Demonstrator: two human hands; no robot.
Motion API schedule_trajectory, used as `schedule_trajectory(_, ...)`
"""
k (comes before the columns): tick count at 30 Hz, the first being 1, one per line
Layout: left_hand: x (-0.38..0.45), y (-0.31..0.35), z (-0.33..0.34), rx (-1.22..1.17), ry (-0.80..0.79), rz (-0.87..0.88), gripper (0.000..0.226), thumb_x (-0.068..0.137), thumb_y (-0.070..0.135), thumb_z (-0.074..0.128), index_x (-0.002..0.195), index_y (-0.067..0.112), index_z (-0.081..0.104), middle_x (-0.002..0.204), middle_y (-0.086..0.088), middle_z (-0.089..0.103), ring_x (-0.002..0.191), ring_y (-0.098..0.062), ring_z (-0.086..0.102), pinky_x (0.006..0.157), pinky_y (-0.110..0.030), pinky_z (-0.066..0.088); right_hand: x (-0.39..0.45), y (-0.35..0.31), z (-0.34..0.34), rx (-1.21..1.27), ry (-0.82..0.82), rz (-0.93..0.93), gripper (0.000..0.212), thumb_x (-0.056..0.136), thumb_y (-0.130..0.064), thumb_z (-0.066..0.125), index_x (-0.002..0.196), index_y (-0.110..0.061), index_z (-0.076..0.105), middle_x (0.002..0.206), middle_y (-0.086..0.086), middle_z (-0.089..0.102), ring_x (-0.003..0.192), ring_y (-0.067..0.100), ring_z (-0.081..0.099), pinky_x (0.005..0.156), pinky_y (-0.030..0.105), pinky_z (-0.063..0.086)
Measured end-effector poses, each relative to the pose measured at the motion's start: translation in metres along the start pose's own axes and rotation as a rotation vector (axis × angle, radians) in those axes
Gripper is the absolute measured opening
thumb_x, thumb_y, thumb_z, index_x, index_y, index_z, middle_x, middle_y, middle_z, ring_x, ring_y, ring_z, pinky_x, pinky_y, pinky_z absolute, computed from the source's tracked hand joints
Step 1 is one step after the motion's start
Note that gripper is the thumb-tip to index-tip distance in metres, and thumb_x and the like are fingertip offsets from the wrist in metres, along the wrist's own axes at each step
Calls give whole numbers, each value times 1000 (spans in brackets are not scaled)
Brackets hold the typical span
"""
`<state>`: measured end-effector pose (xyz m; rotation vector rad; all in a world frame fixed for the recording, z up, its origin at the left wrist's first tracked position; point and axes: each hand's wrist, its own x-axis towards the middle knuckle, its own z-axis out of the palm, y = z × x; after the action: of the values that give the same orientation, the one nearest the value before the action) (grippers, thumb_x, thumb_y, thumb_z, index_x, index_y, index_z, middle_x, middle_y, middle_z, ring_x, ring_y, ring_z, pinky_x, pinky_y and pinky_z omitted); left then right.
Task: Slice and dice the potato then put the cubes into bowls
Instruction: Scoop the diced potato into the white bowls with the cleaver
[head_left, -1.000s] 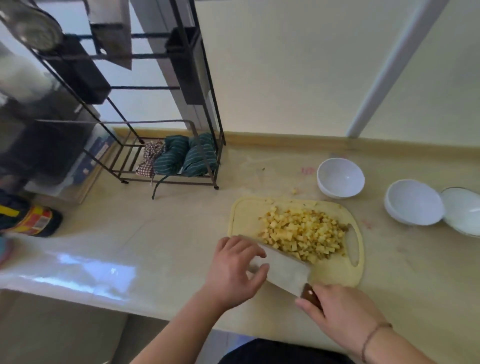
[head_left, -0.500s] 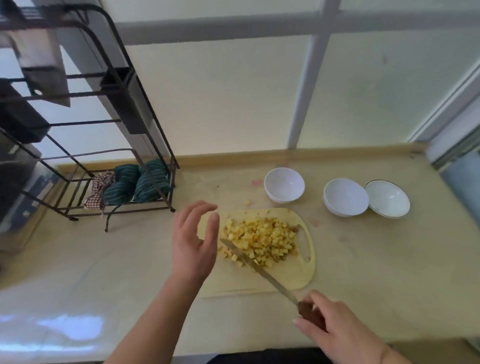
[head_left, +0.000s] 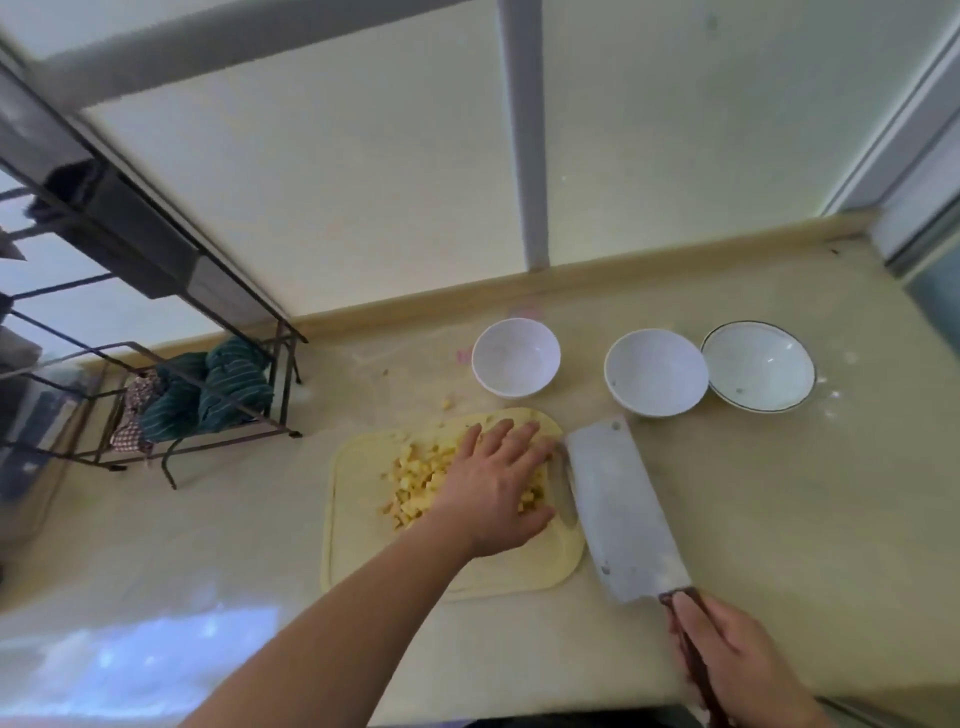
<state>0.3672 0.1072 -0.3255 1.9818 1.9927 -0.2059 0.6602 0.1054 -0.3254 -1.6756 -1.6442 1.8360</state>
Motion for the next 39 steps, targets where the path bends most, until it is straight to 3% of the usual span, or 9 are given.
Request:
schedule_trajectory(5, 8, 0, 12, 1, -17, 27, 82, 93, 65, 44, 162, 24, 24, 166, 5, 27, 155, -25, 17, 126, -51, 3, 12, 0, 3, 31, -37, -19, 32, 101, -15, 48, 74, 0, 57, 47, 7, 52, 43, 19, 46, 41, 24, 38)
schedule_trajectory(9, 7, -1, 20, -27, 99, 27, 81, 85, 66, 36, 152, 21, 46, 153, 3, 48, 145, -27, 37, 123, -53, 20, 17, 5, 5, 28, -73, -25, 33, 100, -20, 47, 75, -1, 57, 48, 7, 54, 43, 19, 48, 43, 26, 40)
schedule_trajectory(15, 8, -4, 23, -59, 196, 26, 72, 80, 59, 48, 138, 19, 60, 136, 1, 60, 127, -27, 52, 112, -53, 38, 21, 5, 8, 3, -92, -29, 32, 101, -21, 47, 75, -4, 56, 48, 6, 55, 41, 19, 46, 42, 27, 40)
schedule_trajectory(25, 6, -9, 28, -56, 266, 59, 64, 80, 57, 53, 131, 20, 62, 129, 1, 60, 120, -27, 54, 110, -51, 40, 22, 1, 11, -26, -96, -33, 32, 101, -22, 46, 75, -6, 55, 50, 7, 56, 37, 22, 47, 40, 27, 40)
schedule_trajectory(28, -1, -15, 32, -63, 314, 46, 67, 83, 60, 54, 138, 21, 59, 138, -1, 58, 130, -29, 51, 115, -54, 36, 23, 0, 13, -90, -121, -35, 31, 101, -25, 46, 76, -9, 55, 53, 7, 59, 37, 23, 50, 40, 26, 40)
schedule_trajectory(31, -12, -21, 36, -54, 356, -87, 71, 88, 65, 50, 146, 24, 51, 153, -3, 48, 143, -34, 41, 118, -60, 30, 27, -7, 14, -137, -168, 3, 33, 102, -29, 44, 78, -7, 54, 57, 10, 61, 38, 28, 57, 38, 24, 40)
schedule_trajectory(35, -19, -23, 37, -82, 280, -195, 76, 92, 73, 38, 155, 30, 32, 165, 0, 33, 151, -31, 30, 119, -60, 26, 35, -17, 16, -154, -238, 70, 36, 103, -30, 40, 81, -3, 51, 57, 7, 60, 43, 32, 61, 39, 28, 41)
schedule_trajectory(39, -17, -20, 41, -71, 238, -199, 79, 93, 73, 33, 159, 30, 28, 167, 4, 27, 154, -27, 24, 120, -62, 23, 43, -27, 17, -204, -319, 130, 34, 103, -30, 39, 85, -4, 50, 59, 5, 63, 49, 33, 66, 45, 32, 45)
